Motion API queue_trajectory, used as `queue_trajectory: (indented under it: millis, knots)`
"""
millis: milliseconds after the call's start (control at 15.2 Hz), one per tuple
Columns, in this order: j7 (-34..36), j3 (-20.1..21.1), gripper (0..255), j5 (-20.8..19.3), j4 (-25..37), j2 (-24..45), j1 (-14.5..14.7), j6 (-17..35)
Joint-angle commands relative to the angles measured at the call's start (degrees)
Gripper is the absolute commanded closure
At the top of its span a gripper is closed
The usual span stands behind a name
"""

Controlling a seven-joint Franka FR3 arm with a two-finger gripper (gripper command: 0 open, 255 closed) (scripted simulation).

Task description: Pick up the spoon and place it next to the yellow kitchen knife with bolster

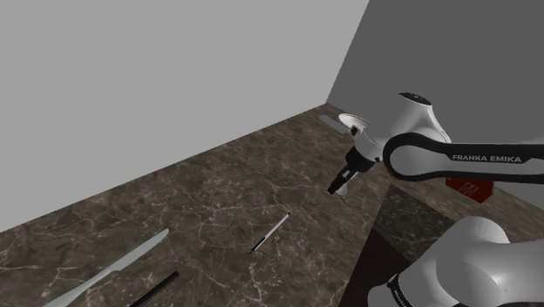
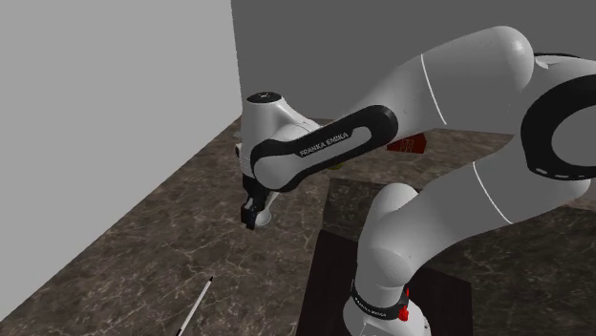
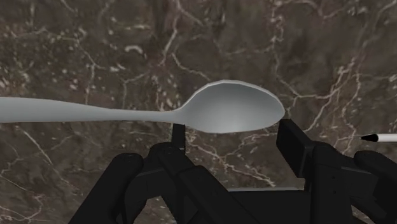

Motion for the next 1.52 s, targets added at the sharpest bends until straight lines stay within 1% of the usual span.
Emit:
queue_trajectory:
  millis: [0, 528, 594, 990, 1254, 1452]
  knots:
    - [0.0, 0.0, 255, 0.0, 1.1, -0.9, 0.0, -2.0]
    - [0.0, -0.1, 255, -0.1, 6.1, -3.4, 0.0, -9.5]
    - [0.0, -0.1, 255, -0.1, 6.1, -3.4, 0.0, -9.6]
    - [-8.6, -7.7, 255, -4.0, 11.0, 4.4, -4.3, -6.5]
    - [-14.0, -12.5, 255, -5.4, 15.6, 10.6, -6.0, -4.8]
    - [-18.1, -15.9, 255, -5.6, 19.7, 15.5, -6.7, -3.9]
